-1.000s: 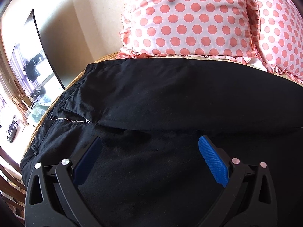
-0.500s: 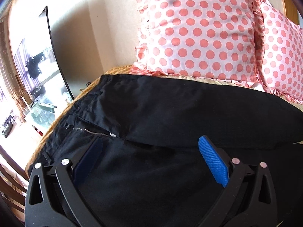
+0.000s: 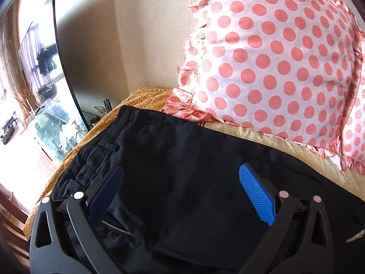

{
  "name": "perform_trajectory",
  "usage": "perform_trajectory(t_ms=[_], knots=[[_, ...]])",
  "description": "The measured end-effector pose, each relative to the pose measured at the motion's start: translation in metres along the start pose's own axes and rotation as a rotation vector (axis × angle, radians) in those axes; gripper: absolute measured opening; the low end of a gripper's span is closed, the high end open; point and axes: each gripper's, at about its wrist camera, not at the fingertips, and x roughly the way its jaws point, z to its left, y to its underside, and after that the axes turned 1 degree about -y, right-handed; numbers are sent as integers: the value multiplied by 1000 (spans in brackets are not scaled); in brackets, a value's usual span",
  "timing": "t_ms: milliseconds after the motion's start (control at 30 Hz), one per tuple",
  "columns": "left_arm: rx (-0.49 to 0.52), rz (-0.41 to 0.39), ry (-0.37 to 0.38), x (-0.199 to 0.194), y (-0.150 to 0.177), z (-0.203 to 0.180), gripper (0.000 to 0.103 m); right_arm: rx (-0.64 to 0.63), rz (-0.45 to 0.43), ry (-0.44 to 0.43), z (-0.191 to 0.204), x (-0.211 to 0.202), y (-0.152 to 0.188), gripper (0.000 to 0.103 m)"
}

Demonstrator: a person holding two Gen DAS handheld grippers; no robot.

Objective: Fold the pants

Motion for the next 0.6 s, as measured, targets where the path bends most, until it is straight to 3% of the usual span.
perform_trajectory(t_ms=[133, 233, 433, 533, 600], knots=[[36, -27, -85, 16, 6, -7, 101, 49, 23, -61, 4, 6, -1, 49], [43, -15, -79, 23, 11, -8, 101, 98, 69, -80, 5, 18, 0, 48], [94, -30, -99, 28, 15, -14, 101, 106, 59, -3, 15, 33, -2, 48], [85, -7, -68, 32, 14, -11, 101, 107, 39, 50, 14, 42, -7, 30], [62, 17, -47, 35, 12, -6, 101, 110, 26, 57, 10, 46, -7, 13]])
